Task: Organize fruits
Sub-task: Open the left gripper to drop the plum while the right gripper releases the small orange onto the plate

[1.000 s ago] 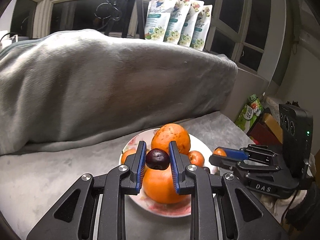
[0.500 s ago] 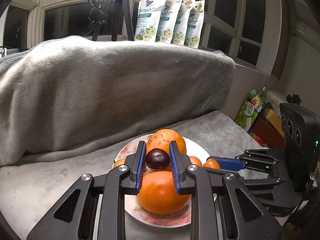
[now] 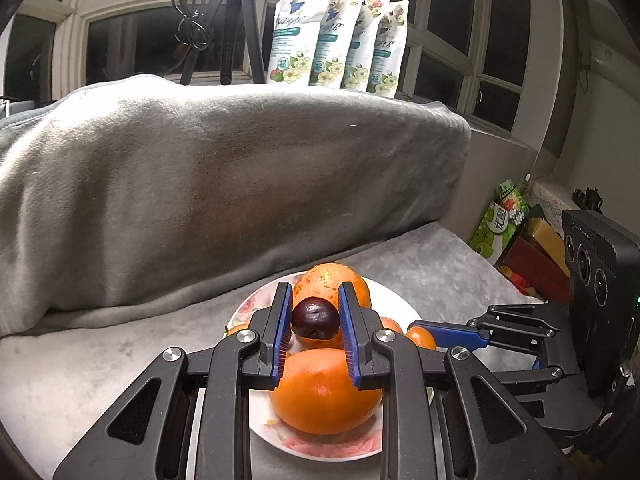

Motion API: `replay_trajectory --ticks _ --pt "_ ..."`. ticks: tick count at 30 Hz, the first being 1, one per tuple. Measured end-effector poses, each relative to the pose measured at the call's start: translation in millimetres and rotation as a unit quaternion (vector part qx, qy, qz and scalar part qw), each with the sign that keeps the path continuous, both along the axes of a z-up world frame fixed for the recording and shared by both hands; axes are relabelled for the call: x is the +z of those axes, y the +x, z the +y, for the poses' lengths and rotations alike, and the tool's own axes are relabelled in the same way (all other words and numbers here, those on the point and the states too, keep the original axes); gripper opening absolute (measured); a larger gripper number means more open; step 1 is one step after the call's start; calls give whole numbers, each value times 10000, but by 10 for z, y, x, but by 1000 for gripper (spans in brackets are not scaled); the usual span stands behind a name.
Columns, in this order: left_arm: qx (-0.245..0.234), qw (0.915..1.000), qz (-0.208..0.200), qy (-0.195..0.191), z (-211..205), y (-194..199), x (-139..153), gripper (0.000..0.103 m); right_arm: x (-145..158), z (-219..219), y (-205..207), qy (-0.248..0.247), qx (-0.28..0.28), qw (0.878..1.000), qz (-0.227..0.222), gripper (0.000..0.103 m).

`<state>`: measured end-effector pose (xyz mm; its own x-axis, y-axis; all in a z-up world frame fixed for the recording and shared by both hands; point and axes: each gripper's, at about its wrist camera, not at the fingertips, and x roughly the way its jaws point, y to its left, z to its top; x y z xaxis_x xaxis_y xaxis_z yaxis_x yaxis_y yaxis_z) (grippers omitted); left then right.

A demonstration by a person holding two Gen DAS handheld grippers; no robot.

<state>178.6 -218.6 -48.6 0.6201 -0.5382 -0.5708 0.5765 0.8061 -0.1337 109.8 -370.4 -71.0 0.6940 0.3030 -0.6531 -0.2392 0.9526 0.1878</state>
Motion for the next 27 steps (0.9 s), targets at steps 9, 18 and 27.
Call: replay_trajectory --ticks 9,18,27 --pt "29 10000 16 28 -33 8 -9 27 -39 3 34 -44 12 10000 82 24" --pt "61 10000 -6 1 -31 18 -1 49 -2 3 -3 -55 5 10000 -45 58" --pt "108 9999 -28 -35 -18 9 29 70 22 46 -24 -160 23 9998 -94 70"
